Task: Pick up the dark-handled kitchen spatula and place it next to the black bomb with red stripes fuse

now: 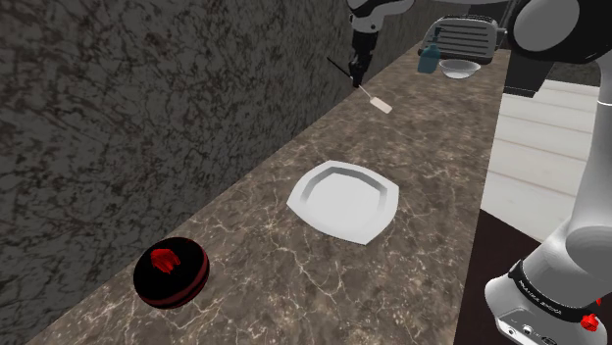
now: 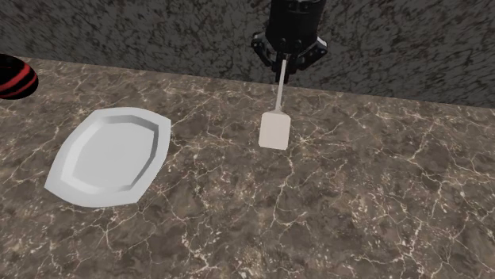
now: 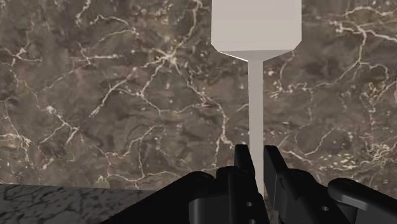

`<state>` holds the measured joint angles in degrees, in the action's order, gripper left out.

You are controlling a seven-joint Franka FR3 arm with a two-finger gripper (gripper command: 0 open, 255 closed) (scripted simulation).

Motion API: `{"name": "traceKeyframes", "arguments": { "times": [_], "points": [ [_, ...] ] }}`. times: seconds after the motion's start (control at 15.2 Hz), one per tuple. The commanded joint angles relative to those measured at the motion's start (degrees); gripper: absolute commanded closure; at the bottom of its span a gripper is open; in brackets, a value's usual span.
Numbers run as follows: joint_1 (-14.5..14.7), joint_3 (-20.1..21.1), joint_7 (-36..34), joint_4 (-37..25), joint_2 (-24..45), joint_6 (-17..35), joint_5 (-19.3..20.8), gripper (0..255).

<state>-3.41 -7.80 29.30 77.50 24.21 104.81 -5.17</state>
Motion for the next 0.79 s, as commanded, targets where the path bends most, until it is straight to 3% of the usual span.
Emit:
{"name": "traceKeyframes", "arguments": {
  "times": [0.0, 0.73],
  "points": [
    [-0.1, 0.0, -0.1, -1.9, 0.1, -1.8, 0.0, 255],
    [-0.6, 0.0, -0.4, -12.4, 1.7, -10.7, -0.1, 255]
  ]
}}
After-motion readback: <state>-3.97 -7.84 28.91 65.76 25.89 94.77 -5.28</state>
